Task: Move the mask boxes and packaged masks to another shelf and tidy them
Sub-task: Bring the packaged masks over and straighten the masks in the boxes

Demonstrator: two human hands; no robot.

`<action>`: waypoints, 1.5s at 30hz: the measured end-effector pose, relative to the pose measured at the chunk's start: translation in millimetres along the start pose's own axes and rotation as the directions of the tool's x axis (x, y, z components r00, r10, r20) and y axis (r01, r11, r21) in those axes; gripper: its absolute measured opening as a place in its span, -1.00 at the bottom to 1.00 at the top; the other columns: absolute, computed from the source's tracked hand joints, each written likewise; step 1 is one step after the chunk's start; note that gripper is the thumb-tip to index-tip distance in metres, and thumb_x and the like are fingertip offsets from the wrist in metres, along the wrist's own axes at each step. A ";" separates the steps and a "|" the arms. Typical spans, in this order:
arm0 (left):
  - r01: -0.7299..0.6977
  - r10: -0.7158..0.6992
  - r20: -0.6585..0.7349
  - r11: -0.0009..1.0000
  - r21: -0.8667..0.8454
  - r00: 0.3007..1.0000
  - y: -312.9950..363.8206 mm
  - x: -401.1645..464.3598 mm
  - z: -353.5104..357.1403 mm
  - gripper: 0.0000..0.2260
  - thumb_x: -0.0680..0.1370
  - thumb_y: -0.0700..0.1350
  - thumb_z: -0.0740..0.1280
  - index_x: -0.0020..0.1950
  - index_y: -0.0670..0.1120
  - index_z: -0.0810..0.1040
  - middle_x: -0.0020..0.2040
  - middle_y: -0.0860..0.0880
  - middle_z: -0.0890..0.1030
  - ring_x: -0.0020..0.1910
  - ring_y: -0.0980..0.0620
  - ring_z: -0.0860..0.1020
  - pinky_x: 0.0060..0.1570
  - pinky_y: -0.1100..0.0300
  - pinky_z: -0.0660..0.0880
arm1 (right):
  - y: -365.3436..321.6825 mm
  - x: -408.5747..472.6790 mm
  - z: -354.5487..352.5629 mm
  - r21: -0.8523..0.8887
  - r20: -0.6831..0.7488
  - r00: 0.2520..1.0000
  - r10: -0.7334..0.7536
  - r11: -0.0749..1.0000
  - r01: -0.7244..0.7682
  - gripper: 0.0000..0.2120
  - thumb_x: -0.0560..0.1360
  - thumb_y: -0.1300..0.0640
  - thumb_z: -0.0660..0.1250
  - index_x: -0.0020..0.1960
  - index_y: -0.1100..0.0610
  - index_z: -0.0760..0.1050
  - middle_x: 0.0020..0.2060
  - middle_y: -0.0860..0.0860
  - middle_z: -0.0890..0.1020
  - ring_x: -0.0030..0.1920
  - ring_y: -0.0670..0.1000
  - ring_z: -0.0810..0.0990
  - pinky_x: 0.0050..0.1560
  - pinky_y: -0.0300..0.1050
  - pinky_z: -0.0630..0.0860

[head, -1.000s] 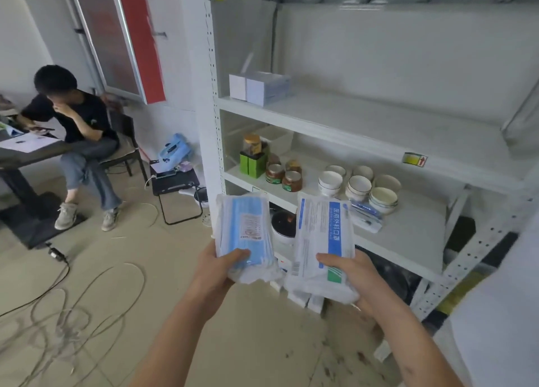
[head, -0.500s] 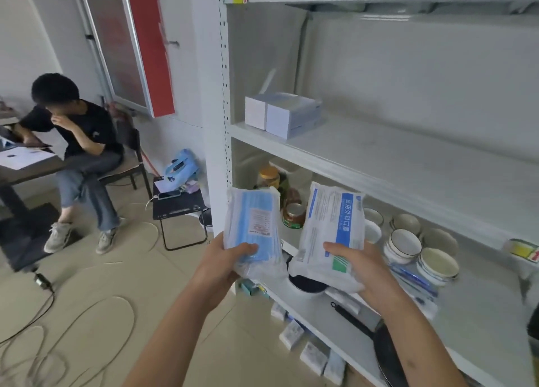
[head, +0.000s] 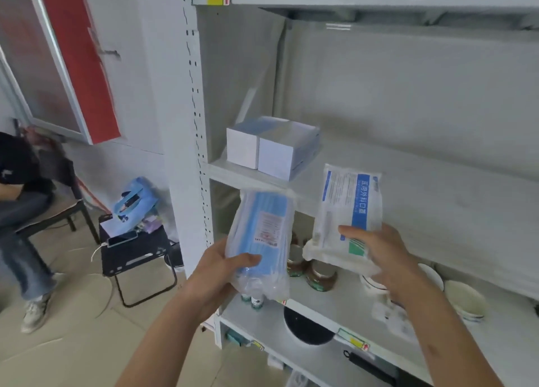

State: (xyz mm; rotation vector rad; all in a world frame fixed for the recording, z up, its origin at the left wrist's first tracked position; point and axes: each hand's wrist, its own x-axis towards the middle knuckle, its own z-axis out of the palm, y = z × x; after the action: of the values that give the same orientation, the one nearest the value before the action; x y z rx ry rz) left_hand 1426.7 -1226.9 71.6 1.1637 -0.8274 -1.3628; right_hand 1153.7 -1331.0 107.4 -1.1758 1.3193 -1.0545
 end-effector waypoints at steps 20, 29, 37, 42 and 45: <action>0.014 -0.046 0.380 0.996 0.087 0.924 61.1 179.3 74.0 -0.57 0.48 -0.25 0.50 0.33 -0.08 0.55 0.19 -0.10 0.70 0.17 -0.14 0.67 0.21 -0.18 0.58 | -40.7 154.1 -5.2 -0.395 -0.244 0.959 -0.145 0.918 0.038 -0.51 0.60 -0.29 0.15 0.11 0.06 0.63 0.00 0.01 0.70 -0.06 0.01 0.67 0.01 -0.03 0.56; -0.007 -0.058 0.306 0.978 0.207 0.950 60.4 215.2 94.6 -0.56 0.43 -0.02 0.53 0.25 0.00 0.49 0.14 -0.04 0.68 0.04 -0.03 0.70 -0.03 -0.01 0.69 | -43.9 133.1 0.4 -0.390 -0.209 0.972 -0.104 0.921 0.015 -0.52 0.45 -0.37 0.35 -0.14 0.06 0.68 -0.23 -0.02 0.72 -0.30 -0.04 0.59 -0.18 -0.08 0.47; 0.210 -0.287 0.544 0.957 0.200 0.789 99.7 214.9 62.6 -0.61 0.59 0.06 0.38 0.39 0.02 0.44 0.25 -0.12 0.61 -0.06 -0.17 0.74 -0.07 -0.11 0.69 | -37.0 147.2 24.1 -0.455 -0.533 0.823 -0.199 0.887 -0.081 -0.85 0.44 0.02 0.53 -0.11 0.07 0.63 -0.22 0.01 0.70 -0.20 0.06 0.65 -0.23 -0.13 0.45; -0.385 0.240 0.483 0.895 0.227 0.842 144.6 224.0 -3.4 -0.80 0.62 -0.21 0.32 0.11 0.06 0.65 -0.07 0.03 0.72 -0.16 0.00 0.73 -0.16 0.06 0.69 | -39.8 153.6 38.1 -0.518 -0.657 0.704 -0.270 0.840 -0.161 -0.75 0.55 0.07 0.40 0.20 0.13 0.55 0.03 0.08 0.66 -0.05 0.13 0.59 -0.07 -0.08 0.39; -0.758 0.681 0.333 0.572 0.313 0.652 169.8 242.6 -31.8 -0.84 0.62 -0.18 0.30 0.03 0.03 0.65 -0.15 0.14 0.71 -0.14 0.12 0.70 -0.19 0.28 0.62 | -43.7 162.2 48.7 -0.531 -0.643 0.725 -0.246 0.826 -0.191 -0.62 0.60 0.13 0.29 0.40 0.14 0.45 0.25 0.16 0.59 0.12 0.16 0.55 0.09 -0.06 0.38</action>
State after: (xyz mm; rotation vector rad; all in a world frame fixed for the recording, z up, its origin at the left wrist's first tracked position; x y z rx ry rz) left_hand 1528.6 -1485.0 179.5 0.8422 -1.5952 -0.5846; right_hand 1207.7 -1496.5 124.3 -1.2687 2.3550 -1.2239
